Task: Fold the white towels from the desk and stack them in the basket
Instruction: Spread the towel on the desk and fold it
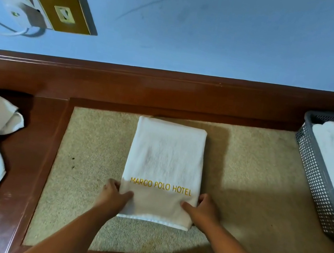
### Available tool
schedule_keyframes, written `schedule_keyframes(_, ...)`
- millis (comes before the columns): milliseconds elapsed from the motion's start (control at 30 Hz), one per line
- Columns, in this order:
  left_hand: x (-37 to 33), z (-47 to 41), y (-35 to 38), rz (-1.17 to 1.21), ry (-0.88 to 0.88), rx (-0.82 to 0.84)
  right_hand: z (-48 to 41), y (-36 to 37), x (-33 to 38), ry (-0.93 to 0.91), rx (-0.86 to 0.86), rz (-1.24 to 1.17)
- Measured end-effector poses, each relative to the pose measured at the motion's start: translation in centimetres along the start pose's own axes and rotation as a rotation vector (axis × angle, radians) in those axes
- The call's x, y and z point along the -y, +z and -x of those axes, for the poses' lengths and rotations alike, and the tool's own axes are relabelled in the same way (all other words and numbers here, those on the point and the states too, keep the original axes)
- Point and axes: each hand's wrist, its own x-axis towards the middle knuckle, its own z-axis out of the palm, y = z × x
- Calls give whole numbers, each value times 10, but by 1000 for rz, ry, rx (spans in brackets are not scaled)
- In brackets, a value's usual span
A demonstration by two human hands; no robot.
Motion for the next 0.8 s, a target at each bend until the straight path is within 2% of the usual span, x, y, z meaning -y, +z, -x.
schedule_keyframes(133,3,-7,3,74,-4,93,-2,4,2,-12,-9,-61)
schedule_keyframes(267,9,0,-9,101,93,129,-4,0,-1,-33,-13,-41)
schedule_keyframes(300,10,1,-13,170,85,202,-4,-5,0,-29,27,-42)
schedule_keyframes(367,13,1,-25,309,-29,486,0,-21,4,31,212,-6)
schedule_keyframes(433,19,-1,-37,151,-90,722,6,-36,5,113,399,144)
schedule_keyframes(467,23,-4,-40,9,-72,759,6,-42,5,137,434,260)
schedule_keyframes(500,27,-4,-41,-81,-42,735,9,-44,4,159,436,368)
schedule_keyframes(533,29,-5,-40,-73,-9,666,8,-43,1,171,399,405)
schedule_keyframes(567,29,-4,-37,48,-7,595,7,-40,-4,173,335,344)
schedule_keyframes(633,25,-1,-24,372,-29,462,7,-28,-11,122,200,52)
schedule_keyframes(667,20,3,-17,462,-21,394,9,-22,-10,76,162,-61)
schedule_keyframes(733,12,11,-6,442,-18,261,11,-10,-8,34,134,-127)
schedule_keyframes(767,9,14,-4,425,-28,259,10,-6,-8,28,144,-135)
schedule_keyframes(800,8,14,-4,451,-58,325,10,-6,-6,37,179,-147)
